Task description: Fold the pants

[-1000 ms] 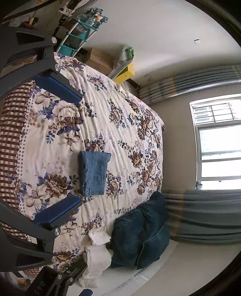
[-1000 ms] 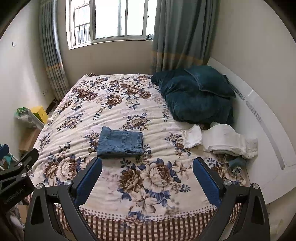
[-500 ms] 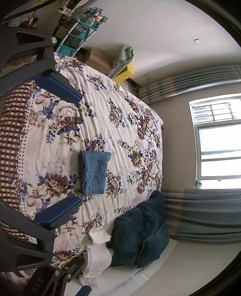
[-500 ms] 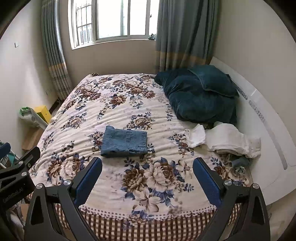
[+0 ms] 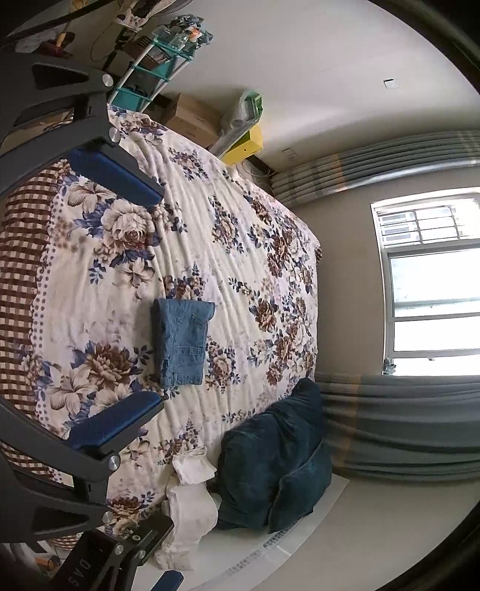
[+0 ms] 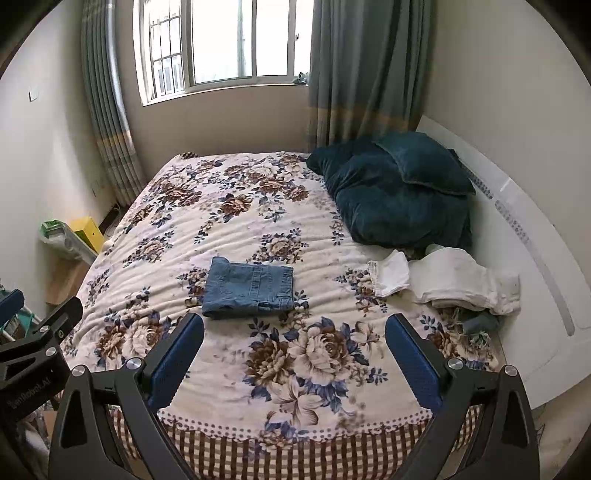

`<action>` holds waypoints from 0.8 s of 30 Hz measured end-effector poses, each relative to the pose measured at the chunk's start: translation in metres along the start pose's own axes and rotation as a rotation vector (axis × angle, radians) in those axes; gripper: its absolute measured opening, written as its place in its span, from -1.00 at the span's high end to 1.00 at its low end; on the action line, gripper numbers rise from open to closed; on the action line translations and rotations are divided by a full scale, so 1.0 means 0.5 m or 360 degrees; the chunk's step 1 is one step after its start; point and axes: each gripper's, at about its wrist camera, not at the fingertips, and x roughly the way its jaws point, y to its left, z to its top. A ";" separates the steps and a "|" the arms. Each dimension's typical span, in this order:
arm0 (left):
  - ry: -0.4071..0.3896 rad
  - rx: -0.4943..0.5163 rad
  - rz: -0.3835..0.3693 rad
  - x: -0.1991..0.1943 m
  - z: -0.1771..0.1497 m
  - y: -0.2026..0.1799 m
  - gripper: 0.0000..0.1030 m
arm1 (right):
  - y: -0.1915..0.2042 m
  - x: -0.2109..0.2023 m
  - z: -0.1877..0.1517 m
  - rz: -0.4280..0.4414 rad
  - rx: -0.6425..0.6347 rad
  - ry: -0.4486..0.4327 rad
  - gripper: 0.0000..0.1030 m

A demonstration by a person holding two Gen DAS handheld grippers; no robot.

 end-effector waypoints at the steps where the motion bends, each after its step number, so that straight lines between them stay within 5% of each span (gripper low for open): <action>1: -0.0001 0.0001 0.0005 -0.001 0.001 0.000 -1.00 | -0.001 0.001 0.001 -0.0001 -0.0002 -0.0001 -0.95; 24: -0.0013 -0.0003 0.0010 -0.016 0.004 0.003 -1.00 | -0.002 -0.010 0.003 0.0016 0.0006 -0.0007 -0.95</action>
